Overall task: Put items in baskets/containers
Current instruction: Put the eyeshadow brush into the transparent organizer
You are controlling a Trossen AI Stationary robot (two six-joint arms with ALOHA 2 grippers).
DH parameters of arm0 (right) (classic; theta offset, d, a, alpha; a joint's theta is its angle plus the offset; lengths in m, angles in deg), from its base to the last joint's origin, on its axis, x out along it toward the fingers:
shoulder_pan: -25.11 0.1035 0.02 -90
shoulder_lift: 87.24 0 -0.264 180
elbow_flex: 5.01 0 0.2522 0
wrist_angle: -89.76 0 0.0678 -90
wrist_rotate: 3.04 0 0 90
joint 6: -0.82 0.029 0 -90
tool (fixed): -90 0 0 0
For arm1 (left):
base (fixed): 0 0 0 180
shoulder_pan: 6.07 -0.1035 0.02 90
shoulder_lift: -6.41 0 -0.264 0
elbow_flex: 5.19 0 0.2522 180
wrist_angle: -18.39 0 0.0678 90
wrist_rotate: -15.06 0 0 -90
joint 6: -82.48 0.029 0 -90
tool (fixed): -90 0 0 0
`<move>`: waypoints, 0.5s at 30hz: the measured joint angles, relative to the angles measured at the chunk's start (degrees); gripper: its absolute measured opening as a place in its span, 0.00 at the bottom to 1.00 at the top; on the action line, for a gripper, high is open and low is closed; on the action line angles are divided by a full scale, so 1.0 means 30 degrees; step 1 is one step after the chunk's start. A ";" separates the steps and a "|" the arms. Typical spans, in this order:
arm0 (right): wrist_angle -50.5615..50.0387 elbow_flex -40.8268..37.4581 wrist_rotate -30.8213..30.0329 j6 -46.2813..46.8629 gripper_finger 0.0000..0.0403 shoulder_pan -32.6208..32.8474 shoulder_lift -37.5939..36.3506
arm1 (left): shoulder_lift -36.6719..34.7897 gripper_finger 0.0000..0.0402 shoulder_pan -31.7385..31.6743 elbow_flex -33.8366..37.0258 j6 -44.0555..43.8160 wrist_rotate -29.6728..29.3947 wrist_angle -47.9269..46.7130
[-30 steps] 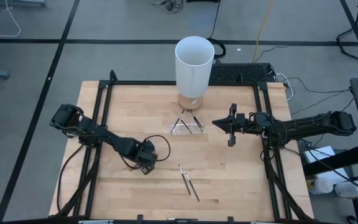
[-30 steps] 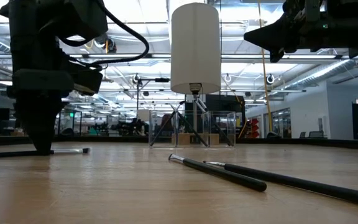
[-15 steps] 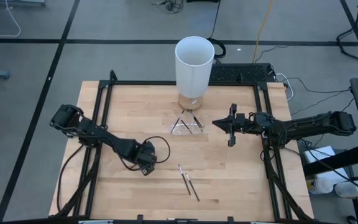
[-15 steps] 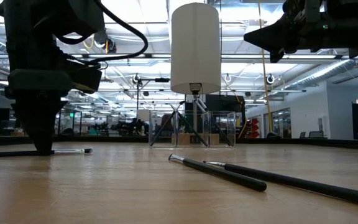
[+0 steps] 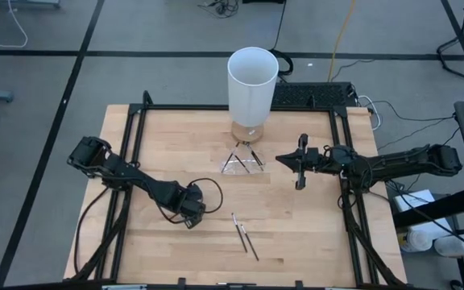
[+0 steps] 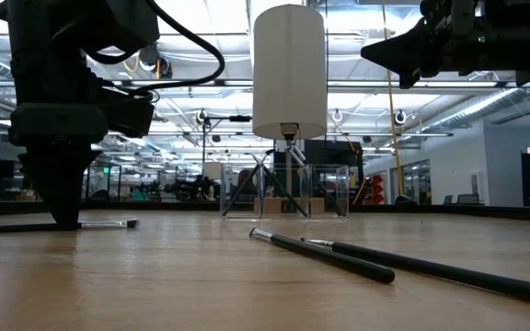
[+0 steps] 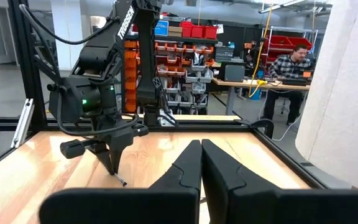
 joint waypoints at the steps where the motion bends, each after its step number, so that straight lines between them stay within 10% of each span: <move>1: 0.0014 0.0000 -0.0001 -0.0045 0.00 0.0000 0.0000 | 0.0001 0.06 -0.0007 -0.0025 0.0160 0.0037 -0.0030; 15: 0.0374 0.0000 -0.0087 -0.0471 0.00 -0.0007 -0.0006 | 0.0001 0.02 0.0014 -0.0049 0.0222 -0.0065 -0.0053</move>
